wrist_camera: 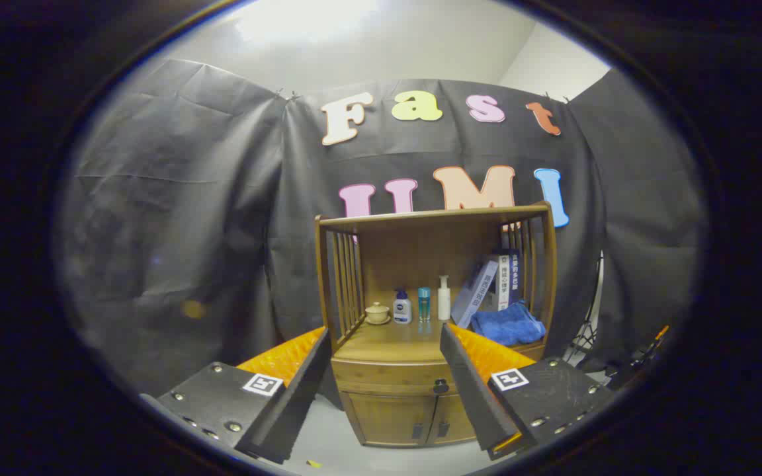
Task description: Pull open the drawer, take out the items inside it, and place them on the countertop above the cabinet.
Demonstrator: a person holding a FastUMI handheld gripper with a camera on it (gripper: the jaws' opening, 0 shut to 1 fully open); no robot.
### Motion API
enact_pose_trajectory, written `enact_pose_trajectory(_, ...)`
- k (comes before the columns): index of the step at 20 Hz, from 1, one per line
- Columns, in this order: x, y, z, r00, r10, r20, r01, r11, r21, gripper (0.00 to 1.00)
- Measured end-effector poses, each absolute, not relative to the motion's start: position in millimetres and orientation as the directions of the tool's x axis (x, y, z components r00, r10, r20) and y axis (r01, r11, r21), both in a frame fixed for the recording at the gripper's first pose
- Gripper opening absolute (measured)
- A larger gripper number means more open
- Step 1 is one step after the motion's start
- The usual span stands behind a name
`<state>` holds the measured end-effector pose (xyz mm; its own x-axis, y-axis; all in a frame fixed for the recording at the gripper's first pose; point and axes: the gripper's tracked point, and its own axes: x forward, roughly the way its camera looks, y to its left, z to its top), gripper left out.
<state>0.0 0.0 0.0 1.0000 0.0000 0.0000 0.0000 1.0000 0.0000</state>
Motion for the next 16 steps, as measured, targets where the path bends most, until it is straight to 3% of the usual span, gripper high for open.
enact_pose_trajectory(16,5,-43,-16,0.998,-0.070,-0.001,0.070,0.998,0.010,0.99)
